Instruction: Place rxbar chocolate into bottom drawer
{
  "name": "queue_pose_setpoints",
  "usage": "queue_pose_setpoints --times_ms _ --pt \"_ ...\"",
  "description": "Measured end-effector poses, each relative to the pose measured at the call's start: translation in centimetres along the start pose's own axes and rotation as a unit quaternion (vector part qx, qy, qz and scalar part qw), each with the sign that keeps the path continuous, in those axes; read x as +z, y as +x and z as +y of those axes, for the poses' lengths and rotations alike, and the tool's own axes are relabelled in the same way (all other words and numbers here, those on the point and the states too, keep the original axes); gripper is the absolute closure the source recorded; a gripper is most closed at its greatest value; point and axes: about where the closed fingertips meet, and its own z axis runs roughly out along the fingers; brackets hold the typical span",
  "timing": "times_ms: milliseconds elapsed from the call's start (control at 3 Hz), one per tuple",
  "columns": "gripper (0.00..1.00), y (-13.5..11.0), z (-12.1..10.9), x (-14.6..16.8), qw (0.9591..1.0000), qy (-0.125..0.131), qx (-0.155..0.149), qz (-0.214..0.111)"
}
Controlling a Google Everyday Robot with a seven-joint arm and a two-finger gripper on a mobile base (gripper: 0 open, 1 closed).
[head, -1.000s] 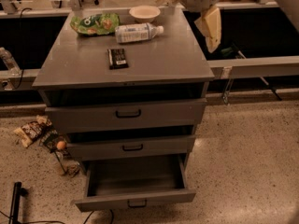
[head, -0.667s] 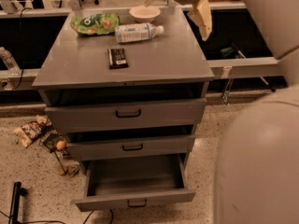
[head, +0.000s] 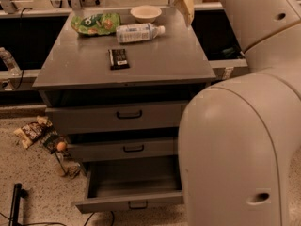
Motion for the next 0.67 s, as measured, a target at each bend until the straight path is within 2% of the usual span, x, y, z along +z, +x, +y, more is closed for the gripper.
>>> queue_pose_setpoints --times_ms 333,667 --pt "0.00 0.3 -0.5 0.3 0.9999 0.008 -0.003 0.006" --pt "0.00 -0.6 -5.2 0.6 0.9949 0.060 -0.081 0.000"
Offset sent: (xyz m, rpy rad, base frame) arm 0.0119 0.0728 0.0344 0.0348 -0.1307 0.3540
